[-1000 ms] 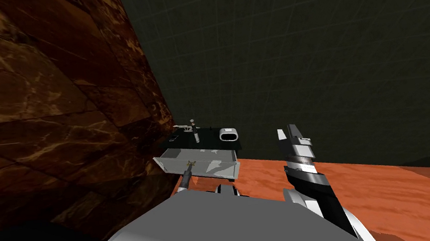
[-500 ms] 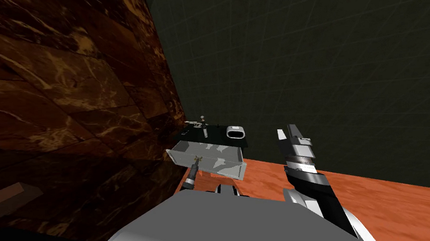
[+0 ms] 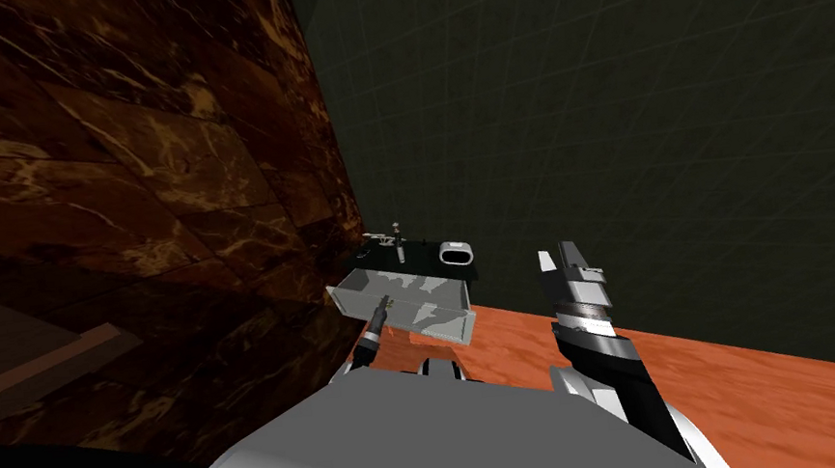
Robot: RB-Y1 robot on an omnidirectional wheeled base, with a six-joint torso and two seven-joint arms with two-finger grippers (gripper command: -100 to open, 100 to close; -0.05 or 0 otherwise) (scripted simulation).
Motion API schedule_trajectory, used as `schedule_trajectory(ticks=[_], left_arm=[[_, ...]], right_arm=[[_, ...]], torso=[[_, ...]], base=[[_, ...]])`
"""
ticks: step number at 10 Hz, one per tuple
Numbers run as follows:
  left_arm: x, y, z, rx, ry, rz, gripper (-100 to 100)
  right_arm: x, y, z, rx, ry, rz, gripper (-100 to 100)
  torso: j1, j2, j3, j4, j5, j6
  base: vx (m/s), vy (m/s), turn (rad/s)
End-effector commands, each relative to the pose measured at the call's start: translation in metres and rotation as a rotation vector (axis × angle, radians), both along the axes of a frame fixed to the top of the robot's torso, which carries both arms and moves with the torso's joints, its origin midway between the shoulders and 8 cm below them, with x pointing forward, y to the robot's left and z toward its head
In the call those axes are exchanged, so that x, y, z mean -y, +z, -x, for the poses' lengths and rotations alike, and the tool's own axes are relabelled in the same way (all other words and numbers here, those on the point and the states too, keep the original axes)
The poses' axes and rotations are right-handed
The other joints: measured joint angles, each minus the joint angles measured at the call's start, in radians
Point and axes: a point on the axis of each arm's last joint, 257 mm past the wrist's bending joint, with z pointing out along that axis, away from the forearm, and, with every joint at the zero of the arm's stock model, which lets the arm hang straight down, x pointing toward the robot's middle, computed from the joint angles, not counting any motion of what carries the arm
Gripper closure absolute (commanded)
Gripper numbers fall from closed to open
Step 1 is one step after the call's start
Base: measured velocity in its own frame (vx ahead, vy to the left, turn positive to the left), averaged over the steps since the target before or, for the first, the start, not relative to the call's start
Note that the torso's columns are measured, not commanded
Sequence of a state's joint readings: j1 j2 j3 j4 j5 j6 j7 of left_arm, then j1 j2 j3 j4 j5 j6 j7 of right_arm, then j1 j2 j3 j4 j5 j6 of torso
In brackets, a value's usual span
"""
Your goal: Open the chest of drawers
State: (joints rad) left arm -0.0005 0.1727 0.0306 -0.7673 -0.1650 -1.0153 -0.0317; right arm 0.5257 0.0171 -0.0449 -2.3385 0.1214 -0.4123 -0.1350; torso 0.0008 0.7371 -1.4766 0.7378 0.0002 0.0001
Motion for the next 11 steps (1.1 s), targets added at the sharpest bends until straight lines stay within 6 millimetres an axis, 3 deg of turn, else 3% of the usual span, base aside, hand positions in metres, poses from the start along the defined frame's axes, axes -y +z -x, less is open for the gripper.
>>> schedule_trajectory(ticks=[1,5,6,7,11], left_arm=[[-0.007,0.015,-0.025,-0.001,0.002,0.001,-100],[-0.016,0.04,-0.063,0.001,0.006,0.004,-100],[-0.015,0.03,-0.055,-0.011,0.008,0.004,-100],[-0.015,0.028,-0.056,-0.019,0.009,0.005,0],[-0.015,0.024,-0.054,-0.029,0.011,0.006,0]], right_arm=[[0.0,0.0,0.0,0.0,0.0,0.0,0],[0.0,0.0,0.0,0.0,0.0,0.0,0],[0.0,0.0,0.0,0.0,0.0,0.0,0],[0.0,0.0,0.0,0.0,0.0,0.0,0],[0.0,0.0,0.0,0.0,0.0,0.0,0]], torso=[[0.0,0.001,0.001,0.001,0.0,0.0],[-0.003,0.004,0.002,0.003,-0.002,0.0],[-0.004,0.006,0.003,0.005,-0.003,0.0],[-0.003,0.003,0.002,0.004,-0.003,-0.001],[-0.001,0.001,0.001,0.001,-0.001,0.0]], base=[[-0.093,-0.024,-0.006],[-0.105,-0.022,-0.005],[-0.014,0.004,0.017],[0.0,0.0,0.0],[0.0,0.0,0.0]])
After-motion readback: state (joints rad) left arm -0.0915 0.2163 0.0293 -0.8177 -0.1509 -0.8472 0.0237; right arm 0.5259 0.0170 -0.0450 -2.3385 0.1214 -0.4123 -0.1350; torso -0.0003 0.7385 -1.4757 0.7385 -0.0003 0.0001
